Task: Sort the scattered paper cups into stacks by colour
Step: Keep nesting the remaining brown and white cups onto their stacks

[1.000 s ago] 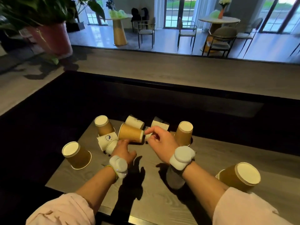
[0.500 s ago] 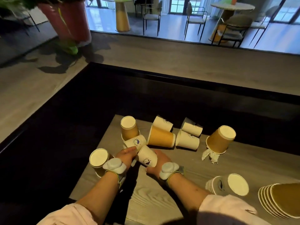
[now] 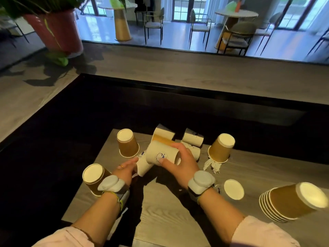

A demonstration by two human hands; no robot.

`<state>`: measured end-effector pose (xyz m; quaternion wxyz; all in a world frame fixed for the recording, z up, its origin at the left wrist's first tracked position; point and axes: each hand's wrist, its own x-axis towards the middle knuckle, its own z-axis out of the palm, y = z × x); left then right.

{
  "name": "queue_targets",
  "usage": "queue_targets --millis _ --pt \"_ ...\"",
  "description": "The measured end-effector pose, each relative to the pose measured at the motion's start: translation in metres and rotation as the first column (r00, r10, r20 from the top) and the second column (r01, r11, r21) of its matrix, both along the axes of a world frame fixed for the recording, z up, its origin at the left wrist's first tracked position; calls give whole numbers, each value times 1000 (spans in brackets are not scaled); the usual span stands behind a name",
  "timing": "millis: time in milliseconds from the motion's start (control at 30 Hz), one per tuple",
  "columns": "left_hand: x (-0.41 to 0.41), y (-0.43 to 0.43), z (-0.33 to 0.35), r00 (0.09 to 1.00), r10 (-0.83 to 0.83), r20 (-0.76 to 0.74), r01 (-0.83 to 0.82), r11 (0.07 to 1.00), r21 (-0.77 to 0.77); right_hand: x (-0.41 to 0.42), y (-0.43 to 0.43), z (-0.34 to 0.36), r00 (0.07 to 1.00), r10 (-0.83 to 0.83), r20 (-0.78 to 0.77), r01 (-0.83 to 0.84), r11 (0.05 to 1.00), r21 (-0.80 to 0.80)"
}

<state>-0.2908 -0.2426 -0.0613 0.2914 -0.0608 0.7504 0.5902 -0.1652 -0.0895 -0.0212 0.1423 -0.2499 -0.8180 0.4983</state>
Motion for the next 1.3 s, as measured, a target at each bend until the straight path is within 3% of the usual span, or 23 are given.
queue_targets --millis 100,200,367,500,667,800,900,1000,1067,1167,1233,1300 --pt "19 25 11 988 106 114 -125 976 176 42 32 48 996 -78 -34 83 979 185" --pt "43 53 25 978 127 164 -165 954 251 94 72 84 986 -138 91 100 938 333" --pt "74 85 40 950 17 312 -136 921 365 140 106 89 893 -129 432 -62 914 401" --pt "99 101 48 896 -111 430 -109 883 456 142 107 48 856 -69 512 -168 900 402" --pt "121 110 56 845 -235 480 -89 823 560 135 94 -13 877 36 479 -212 924 319" --pt "129 116 60 835 -317 449 -29 791 611 140 95 -19 896 60 440 -158 969 191" --pt "132 122 64 832 -372 412 29 770 637 148 100 6 982 -6 190 -11 996 91" --pt "138 134 70 815 -437 380 77 732 677 146 101 32 993 -38 -108 30 996 -82" --pt "145 143 74 828 -459 321 173 755 633 142 101 43 982 -35 -183 16 995 -102" --pt "145 150 68 900 -434 46 405 870 283 139 100 40 982 -58 -182 41 995 -96" --pt "139 147 60 917 -397 -45 399 906 143 141 99 21 991 -50 -124 35 992 -122" --pt "132 140 52 936 -351 -32 352 931 92 145 97 -5 999 -19 -37 13 989 -149"
